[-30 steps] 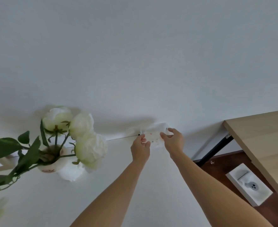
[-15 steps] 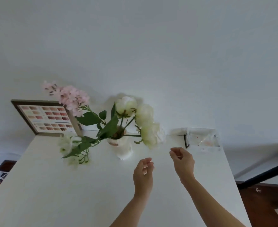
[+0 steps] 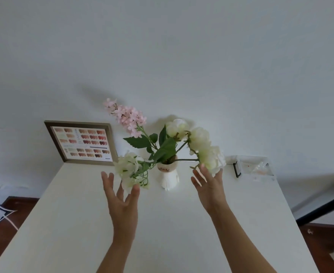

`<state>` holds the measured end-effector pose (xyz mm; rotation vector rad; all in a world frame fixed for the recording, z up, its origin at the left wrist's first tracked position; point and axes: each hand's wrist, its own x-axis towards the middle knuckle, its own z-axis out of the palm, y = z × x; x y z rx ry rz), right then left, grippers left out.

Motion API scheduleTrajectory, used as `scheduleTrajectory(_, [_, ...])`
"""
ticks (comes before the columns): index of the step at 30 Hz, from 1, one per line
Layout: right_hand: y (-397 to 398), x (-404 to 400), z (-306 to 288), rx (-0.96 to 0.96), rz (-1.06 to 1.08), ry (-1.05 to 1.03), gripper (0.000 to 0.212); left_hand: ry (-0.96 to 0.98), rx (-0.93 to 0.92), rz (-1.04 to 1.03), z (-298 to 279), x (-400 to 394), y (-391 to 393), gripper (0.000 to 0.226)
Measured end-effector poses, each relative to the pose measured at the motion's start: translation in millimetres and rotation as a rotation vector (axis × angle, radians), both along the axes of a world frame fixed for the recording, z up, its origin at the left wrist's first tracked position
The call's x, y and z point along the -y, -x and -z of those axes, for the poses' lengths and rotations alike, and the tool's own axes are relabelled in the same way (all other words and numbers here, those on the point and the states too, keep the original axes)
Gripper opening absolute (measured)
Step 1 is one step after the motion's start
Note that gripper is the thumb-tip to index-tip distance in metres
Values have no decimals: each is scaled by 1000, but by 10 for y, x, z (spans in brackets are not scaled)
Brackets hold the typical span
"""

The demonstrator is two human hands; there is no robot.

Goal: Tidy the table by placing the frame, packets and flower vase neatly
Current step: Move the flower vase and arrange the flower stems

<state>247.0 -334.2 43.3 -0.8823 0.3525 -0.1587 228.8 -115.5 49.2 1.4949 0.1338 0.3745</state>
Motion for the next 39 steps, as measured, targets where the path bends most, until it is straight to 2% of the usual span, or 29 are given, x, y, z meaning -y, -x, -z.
scheduleTrajectory(2, [-29,-2,-118,9,55,-15,52,-20,62,59,-127,5,-99,71])
scheduleTrajectory(5, [-78,-50,-258,10,112,74,64,-54,98,101,-205,47,-222,61])
scheduleTrajectory(8, [-118,-172,-356,19,122,215,48,-136,83,152,-209,96,-309,55])
scheduleTrajectory(11, [-168,-274,-342,-17,144,355,38,-263,144,182,-208,168,-361,52])
scheduleTrajectory(15, [-205,-383,-265,-63,156,492,25,-317,157,197,-179,222,-429,49])
scheduleTrajectory(18, [-216,-386,-216,-124,169,540,41,-334,133,216,-153,229,-484,47])
scheduleTrajectory(21, [-232,-342,-216,-113,211,575,44,-306,175,114,-172,154,-530,41])
scheduleTrajectory(23, [-265,-266,-267,-114,285,594,48,-203,208,-36,-284,51,-659,43])
scheduleTrajectory(25, [-343,-148,-338,-150,350,580,54,-84,218,-79,-474,-67,-883,52])
scheduleTrajectory(28, [-516,17,-412,-200,279,501,57,-47,208,122,-751,-180,-1205,63])
scheduleTrajectory(30, [-621,70,-415,-199,166,489,54,-114,211,211,-832,-182,-1369,55])
scheduleTrajectory(33, [-714,70,-426,-161,64,524,45,-224,254,219,-838,-99,-1529,33])
scheduleTrajectory(36, [-774,65,-449,-140,49,569,35,-240,253,222,-813,-8,-1608,30])
scheduleTrajectory(39, [-792,65,-430,-122,31,611,34,-303,250,210,-764,44,-1671,22])
